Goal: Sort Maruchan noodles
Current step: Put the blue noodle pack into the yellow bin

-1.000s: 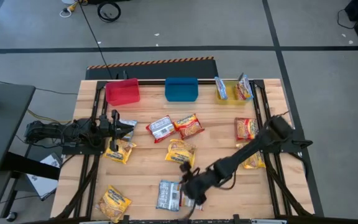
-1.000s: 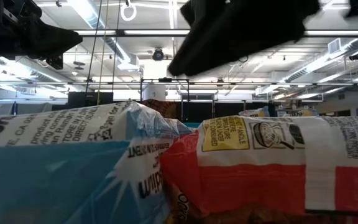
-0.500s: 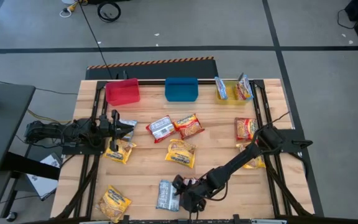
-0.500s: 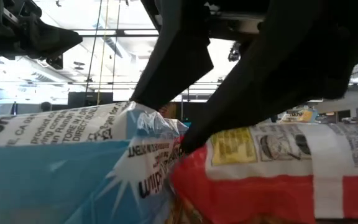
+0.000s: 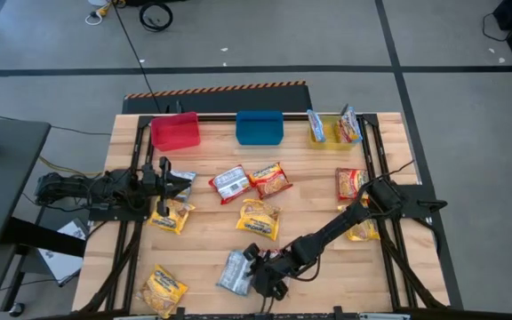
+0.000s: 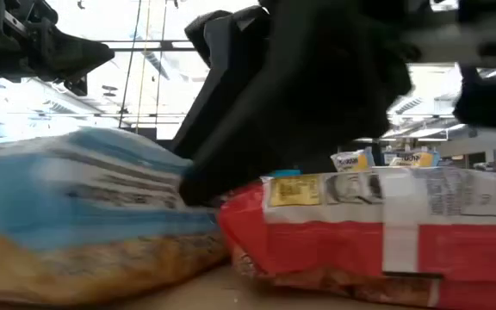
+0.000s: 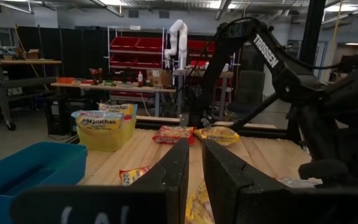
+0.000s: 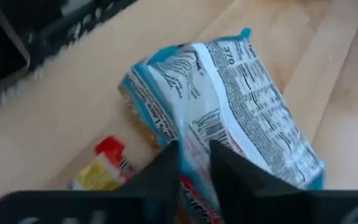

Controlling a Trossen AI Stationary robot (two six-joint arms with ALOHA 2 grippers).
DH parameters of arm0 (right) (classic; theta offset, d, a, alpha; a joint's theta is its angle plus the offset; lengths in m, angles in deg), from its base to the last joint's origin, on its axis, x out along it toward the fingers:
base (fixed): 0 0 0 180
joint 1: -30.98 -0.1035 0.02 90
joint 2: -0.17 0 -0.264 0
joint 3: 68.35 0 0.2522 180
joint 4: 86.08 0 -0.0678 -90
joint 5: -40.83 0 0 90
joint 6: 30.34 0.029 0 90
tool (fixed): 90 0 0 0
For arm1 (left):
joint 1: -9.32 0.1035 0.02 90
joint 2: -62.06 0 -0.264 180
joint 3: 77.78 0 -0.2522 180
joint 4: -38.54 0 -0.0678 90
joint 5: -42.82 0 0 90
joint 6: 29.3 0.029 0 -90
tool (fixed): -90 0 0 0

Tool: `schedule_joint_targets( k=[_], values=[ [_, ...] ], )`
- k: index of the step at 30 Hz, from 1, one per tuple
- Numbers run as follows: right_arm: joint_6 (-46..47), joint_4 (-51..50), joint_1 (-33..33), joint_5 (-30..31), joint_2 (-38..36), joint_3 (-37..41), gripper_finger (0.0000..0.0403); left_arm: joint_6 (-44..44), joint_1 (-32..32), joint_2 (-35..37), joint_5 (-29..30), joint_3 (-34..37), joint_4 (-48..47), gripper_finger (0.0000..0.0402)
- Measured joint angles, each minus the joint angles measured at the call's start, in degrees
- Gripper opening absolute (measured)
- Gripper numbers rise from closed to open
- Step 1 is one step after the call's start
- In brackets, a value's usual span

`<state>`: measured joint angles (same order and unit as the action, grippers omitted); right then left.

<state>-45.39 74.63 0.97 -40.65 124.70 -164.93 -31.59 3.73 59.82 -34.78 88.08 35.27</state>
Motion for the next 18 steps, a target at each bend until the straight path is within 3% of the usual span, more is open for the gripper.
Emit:
schedule_joint_targets(
  k=[4,10,18],
  values=[
    [10.69,0.82,1.23,-3.36,-0.54,0.03,0.0011,0.00,-0.01,0.00,0.00,0.00,0.02,0.0052],
    [23.32,3.09,3.18,-9.18,-5.48,0.20,0.0005,0.00,0.00,0.00,0.00,0.00,0.01,0.0052],
    [27.95,1.55,4.76,-7.21,-16.60,4.54,0.0003,0.00,0.00,0.00,0.01,0.00,0.03,0.0052]
  ],
)
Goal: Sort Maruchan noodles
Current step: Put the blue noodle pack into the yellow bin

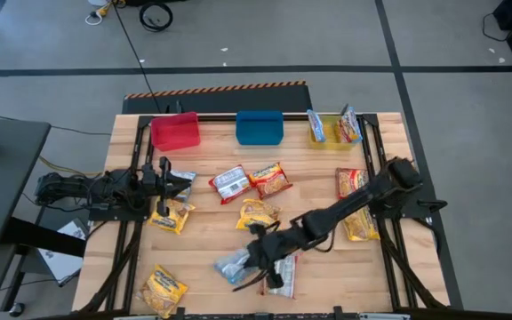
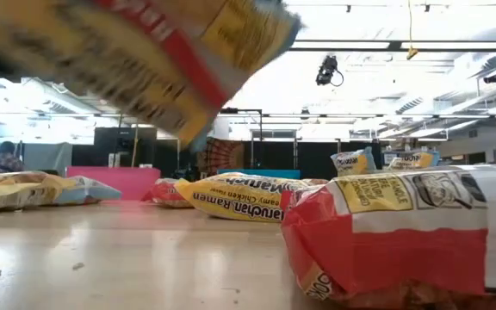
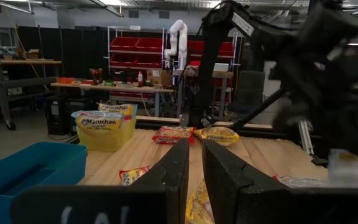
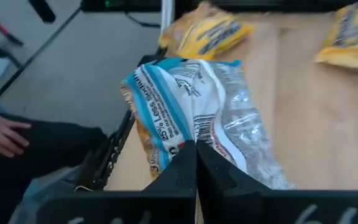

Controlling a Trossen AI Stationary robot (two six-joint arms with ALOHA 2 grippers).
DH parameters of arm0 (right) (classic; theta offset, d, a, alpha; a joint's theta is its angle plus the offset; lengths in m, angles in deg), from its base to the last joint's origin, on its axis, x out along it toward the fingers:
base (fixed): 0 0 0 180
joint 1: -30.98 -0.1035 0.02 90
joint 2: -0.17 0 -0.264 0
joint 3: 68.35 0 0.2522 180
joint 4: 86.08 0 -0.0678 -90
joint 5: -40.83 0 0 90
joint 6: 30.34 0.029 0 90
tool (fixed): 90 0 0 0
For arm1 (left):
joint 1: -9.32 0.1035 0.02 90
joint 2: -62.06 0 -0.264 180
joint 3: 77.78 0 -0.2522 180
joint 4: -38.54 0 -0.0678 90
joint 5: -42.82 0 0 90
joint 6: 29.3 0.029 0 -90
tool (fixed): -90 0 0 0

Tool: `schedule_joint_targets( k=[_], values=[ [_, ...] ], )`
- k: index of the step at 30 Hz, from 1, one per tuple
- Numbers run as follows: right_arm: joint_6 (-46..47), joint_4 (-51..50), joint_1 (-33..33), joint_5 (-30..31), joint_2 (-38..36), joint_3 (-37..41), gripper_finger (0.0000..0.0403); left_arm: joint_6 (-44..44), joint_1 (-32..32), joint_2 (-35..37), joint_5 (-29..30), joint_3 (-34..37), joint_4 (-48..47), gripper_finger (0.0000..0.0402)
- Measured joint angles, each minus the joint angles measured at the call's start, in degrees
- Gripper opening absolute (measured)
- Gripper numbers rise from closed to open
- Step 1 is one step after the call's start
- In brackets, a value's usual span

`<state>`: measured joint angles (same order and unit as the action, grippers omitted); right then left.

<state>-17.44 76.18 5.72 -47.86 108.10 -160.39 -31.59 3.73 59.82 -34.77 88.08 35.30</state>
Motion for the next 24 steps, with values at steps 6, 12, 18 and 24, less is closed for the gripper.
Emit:
schedule_joint_targets(
  k=[6,12,18,24],
  values=[
    [-6.79,-4.61,-2.09,-1.15,-9.69,10.22,0.0003,0.00,0.00,0.00,-0.01,0.00,-0.03,0.0052],
    [-3.40,-7.47,-8.25,-2.23,-15.87,20.22,0.0005,0.00,0.00,0.00,-0.01,0.00,-0.02,0.0052],
    [2.99,-7.50,-12.30,5.10,-15.58,26.97,0.0039,0.00,-0.01,0.01,0.00,0.00,-0.03,0.0052],
    [-1.44,-19.07,-13.09,2.53,-14.70,23.58,0.0119,0.00,0.00,-0.02,-0.01,0.00,0.43,0.0052]
  ],
)
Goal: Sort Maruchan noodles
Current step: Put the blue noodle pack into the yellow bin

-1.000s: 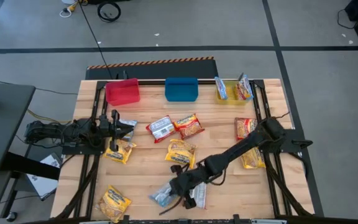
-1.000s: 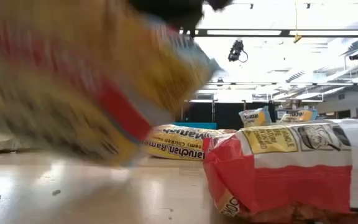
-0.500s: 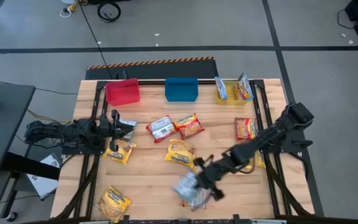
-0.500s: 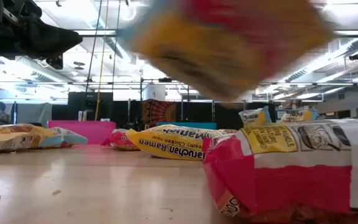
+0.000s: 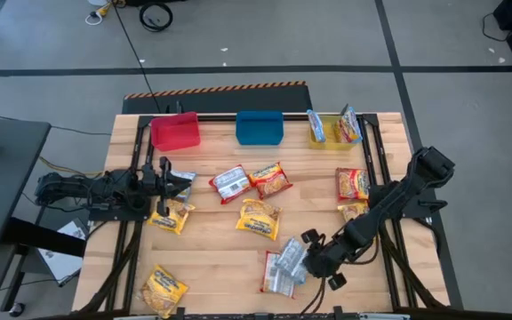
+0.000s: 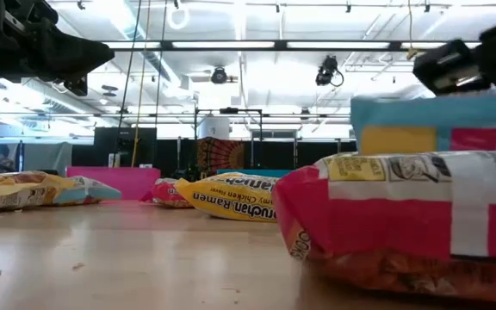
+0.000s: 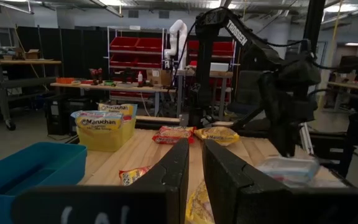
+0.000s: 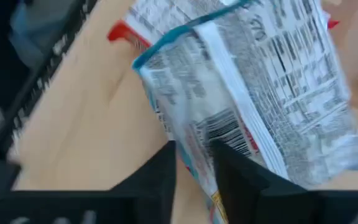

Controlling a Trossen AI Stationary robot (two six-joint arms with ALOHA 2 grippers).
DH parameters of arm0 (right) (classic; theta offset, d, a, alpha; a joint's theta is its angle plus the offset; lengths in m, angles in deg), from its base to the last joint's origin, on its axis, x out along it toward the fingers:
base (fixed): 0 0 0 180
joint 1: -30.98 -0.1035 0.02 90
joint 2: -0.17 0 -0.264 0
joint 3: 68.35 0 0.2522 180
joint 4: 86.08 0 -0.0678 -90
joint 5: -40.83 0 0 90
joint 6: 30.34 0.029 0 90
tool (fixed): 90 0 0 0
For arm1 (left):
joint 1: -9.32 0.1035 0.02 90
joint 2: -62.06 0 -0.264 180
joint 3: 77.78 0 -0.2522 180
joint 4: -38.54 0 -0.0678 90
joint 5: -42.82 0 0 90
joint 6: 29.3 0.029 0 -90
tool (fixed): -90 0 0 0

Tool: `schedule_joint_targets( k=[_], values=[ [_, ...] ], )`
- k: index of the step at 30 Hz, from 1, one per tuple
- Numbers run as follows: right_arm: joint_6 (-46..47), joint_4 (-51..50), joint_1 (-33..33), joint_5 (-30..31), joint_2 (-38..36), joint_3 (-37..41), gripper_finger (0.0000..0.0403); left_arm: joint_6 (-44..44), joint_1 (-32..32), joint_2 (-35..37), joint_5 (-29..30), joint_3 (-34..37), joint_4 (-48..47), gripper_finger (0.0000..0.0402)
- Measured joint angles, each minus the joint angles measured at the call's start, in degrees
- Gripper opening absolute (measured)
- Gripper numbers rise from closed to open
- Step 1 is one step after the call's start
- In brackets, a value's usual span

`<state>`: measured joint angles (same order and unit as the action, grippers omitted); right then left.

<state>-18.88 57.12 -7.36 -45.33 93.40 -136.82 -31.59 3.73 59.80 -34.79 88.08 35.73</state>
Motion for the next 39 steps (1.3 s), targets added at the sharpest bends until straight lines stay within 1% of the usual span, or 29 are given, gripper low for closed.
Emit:
schedule_joint_targets(
  k=[2,4,6,8,11,13,15,16,19,21,24,27,29,32,36,39],
  values=[
    [-3.20,-3.84,0.06,0.62,-0.02,-3.81,0.0148,0.00,-0.01,0.08,0.01,0.00,-0.52,0.0052],
    [-5.71,-5.48,0.65,3.42,-0.06,-7.24,0.0173,0.00,0.00,-0.03,0.01,0.00,-0.17,0.0052],
    [-5.89,-6.36,1.86,6.29,-0.07,-9.81,0.0191,0.00,0.00,-0.10,0.03,0.00,-0.47,0.0052],
    [-5.83,-5.49,4.16,6.68,-0.10,-11.18,0.0199,0.00,0.00,-0.09,0.01,0.00,-0.43,0.0052],
    [-3.27,-6.08,8.36,6.84,-0.08,-11.53,0.0198,0.00,0.00,-0.09,0.01,0.00,-0.46,0.0052],
    [3.51,-6.69,11.71,6.84,-0.07,-11.53,0.0194,0.00,0.00,-0.09,0.03,0.00,-0.44,0.0052],
    [15.64,-8.04,14.91,6.53,-0.07,-11.53,0.0190,0.00,-0.01,-0.09,0.03,0.00,-0.44,0.0052],
    [22.33,-8.72,16.52,5.24,-0.07,-11.53,0.0188,0.00,0.00,-0.09,0.03,0.00,-0.44,0.0052],
    [38.08,-8.80,19.30,0.18,-0.04,-11.53,0.0183,0.00,0.00,-0.09,0.03,0.00,-0.44,0.0052],
    [46.44,-7.80,18.65,-1.10,0.29,-11.53,0.0182,0.00,0.00,-0.09,0.02,0.00,-0.46,0.0052],
    [51.72,-3.72,15.77,-0.68,1.12,-11.56,0.0180,0.00,0.00,-0.09,0.01,0.00,-0.44,0.0052],
    [52.80,0.62,12.57,0.74,3.39,-12.32,0.0178,0.00,0.00,-0.09,0.02,0.00,-0.45,0.0052],
    [52.39,1.76,10.66,0.63,5.90,-13.84,0.0178,0.00,-0.01,-0.09,0.01,0.00,-0.26,0.0052],
    [50.61,1.44,8.30,-2.71,9.92,-16.75,0.0178,0.00,0.00,0.00,-0.02,0.00,-0.40,0.0052],
    [51.50,-3.50,5.33,-8.07,13.30,-19.99,0.0178,0.00,-0.01,0.02,0.00,0.00,-0.47,0.0052],
    [56.33,-12.49,3.32,-9.49,13.60,-20.53,0.0178,0.00,-0.02,0.02,0.00,0.00,-0.46,0.0052]
  ],
)
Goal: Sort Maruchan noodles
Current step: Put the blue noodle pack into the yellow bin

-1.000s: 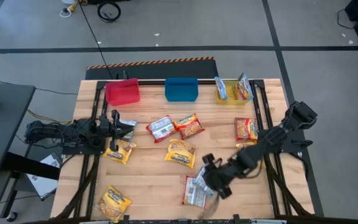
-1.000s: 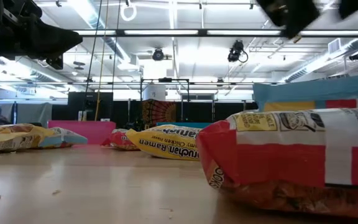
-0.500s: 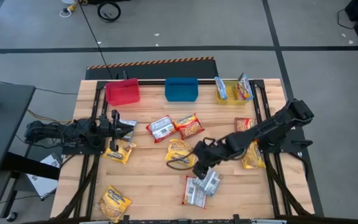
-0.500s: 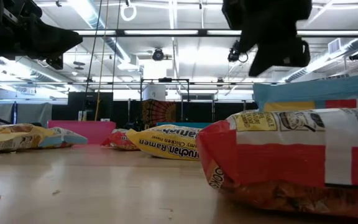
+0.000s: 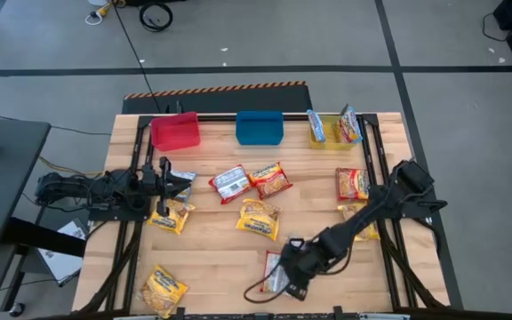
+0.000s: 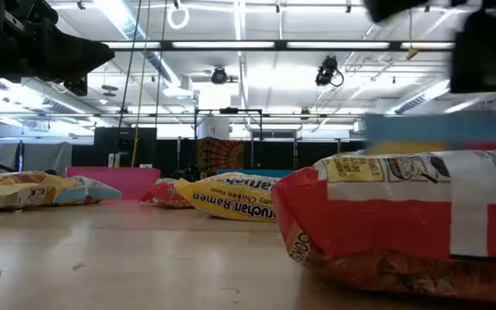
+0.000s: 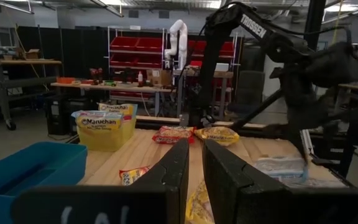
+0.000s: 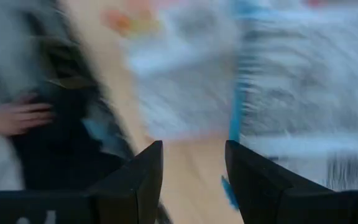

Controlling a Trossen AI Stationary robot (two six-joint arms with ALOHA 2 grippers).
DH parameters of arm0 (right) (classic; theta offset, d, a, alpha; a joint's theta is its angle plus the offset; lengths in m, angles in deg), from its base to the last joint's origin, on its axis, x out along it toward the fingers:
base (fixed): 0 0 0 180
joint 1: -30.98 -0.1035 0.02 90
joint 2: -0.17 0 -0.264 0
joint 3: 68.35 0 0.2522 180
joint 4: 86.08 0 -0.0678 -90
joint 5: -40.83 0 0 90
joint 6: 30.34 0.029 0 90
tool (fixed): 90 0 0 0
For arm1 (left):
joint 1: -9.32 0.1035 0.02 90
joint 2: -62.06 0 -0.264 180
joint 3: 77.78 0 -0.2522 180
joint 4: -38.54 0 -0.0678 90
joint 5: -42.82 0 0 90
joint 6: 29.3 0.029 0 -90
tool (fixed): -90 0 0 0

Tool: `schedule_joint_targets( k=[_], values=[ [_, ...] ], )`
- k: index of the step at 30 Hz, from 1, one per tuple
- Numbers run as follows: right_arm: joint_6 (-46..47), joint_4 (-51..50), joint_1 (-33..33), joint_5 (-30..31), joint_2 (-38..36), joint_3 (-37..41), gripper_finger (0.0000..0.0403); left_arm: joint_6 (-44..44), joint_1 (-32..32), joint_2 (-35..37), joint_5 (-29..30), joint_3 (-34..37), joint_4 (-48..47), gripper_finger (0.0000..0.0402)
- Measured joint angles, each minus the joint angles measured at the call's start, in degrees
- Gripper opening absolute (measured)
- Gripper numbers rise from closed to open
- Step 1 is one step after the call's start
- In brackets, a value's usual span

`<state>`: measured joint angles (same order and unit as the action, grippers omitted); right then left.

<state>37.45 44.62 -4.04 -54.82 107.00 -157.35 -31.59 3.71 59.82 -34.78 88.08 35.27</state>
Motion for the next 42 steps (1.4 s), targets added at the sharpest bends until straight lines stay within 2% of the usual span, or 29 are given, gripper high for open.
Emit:
schedule_joint_targets(
  k=[7,9,11,13,15,19,24,32,36,39,42],
  values=[
    [12.95,-31.76,-3.91,1.68,-1.20,0.00,0.0178,0.00,0.02,0.02,0.01,0.00,0.00,0.0052],
    [15.82,-37.05,-4.63,3.57,-1.86,0.02,0.0178,0.00,0.02,0.02,0.02,0.00,0.05,0.0052],
    [17.71,-37.22,-5.18,7.21,-3.12,0.02,0.0178,0.00,0.01,0.00,0.00,0.00,0.00,0.0052],
    [17.27,-32.56,-5.75,12.29,-4.22,0.02,0.0178,0.00,0.01,0.02,0.00,0.00,0.04,0.0052],
    [12.40,-25.71,-6.39,17.64,-4.32,0.00,0.0178,0.00,0.00,0.01,0.00,0.00,0.00,0.0052],
    [-3.26,-15.27,-8.72,26.49,-1.74,-0.09,0.0178,0.00,0.02,0.02,0.00,0.00,0.00,0.0052],
    [-6.14,-17.47,-10.34,33.43,4.45,-0.04,0.0177,0.00,0.02,0.02,0.00,0.00,0.02,0.0052],
    [-2.62,-21.23,-10.73,40.62,12.18,-0.15,0.0177,0.00,0.02,0.02,0.00,0.00,0.02,0.0052],
    [2.47,-27.53,-10.33,39.69,12.98,-0.08,0.0174,0.00,0.02,0.02,0.00,0.00,0.02,0.0052],
    [4.99,-31.48,-10.16,38.81,13.05,0.00,0.0152,0.00,0.02,0.02,0.00,0.00,0.02,0.0052],
    [5.32,-33.06,-10.16,38.27,13.05,0.29,0.0108,0.00,0.02,0.02,0.02,0.00,0.02,0.0052]
  ],
)
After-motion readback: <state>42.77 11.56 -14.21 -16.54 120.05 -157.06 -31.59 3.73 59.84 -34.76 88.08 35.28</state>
